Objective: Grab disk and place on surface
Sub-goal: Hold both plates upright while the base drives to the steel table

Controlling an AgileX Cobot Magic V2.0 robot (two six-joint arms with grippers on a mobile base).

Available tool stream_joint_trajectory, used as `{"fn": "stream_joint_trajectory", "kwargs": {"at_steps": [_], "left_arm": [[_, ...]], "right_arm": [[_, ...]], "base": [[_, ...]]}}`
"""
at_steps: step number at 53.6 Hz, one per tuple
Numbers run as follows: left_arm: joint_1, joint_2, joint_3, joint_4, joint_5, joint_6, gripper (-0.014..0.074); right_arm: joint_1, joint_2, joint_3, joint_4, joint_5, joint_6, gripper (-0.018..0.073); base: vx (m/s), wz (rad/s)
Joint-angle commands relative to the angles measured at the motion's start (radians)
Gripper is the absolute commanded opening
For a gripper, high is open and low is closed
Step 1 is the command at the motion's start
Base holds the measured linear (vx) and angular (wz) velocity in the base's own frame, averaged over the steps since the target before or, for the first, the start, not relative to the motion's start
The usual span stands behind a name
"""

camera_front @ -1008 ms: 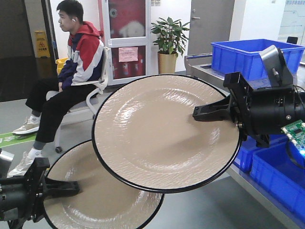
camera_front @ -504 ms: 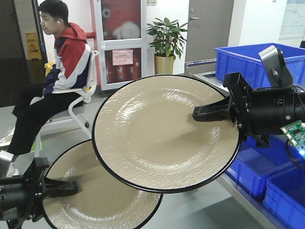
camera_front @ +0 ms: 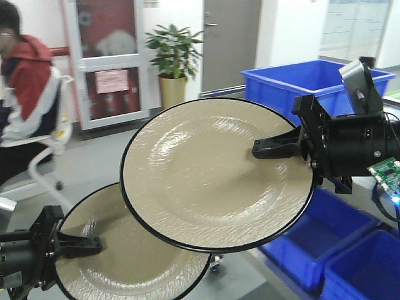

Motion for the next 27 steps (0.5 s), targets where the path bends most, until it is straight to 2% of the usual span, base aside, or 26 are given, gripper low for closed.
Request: {"fn": "stream_joint_trajectory", "kwargs": {"at_steps": [1, 11, 27], "left_arm": [[-0.001, -0.037, -0.029, -0.118, 0.065, -0.012, -0.0001], [-0.001, -0.037, -0.029, -0.118, 0.065, -0.012, -0.0001], [-0.001, -0.037, -0.029, -0.118, 0.065, -0.012, -0.0001]], "right_arm": [[-0.004, -0.036, -0.039, 0.120, -0.039, 0.006, -0.0008], [-0.004, -0.036, -0.039, 0.120, -0.039, 0.006, -0.0008], [-0.004, -0.036, -0.039, 0.120, -0.040, 0.006, -0.0008]], "base": [[0.40, -0.51], [0.39, -0.65], [0.35, -0.84]]}}
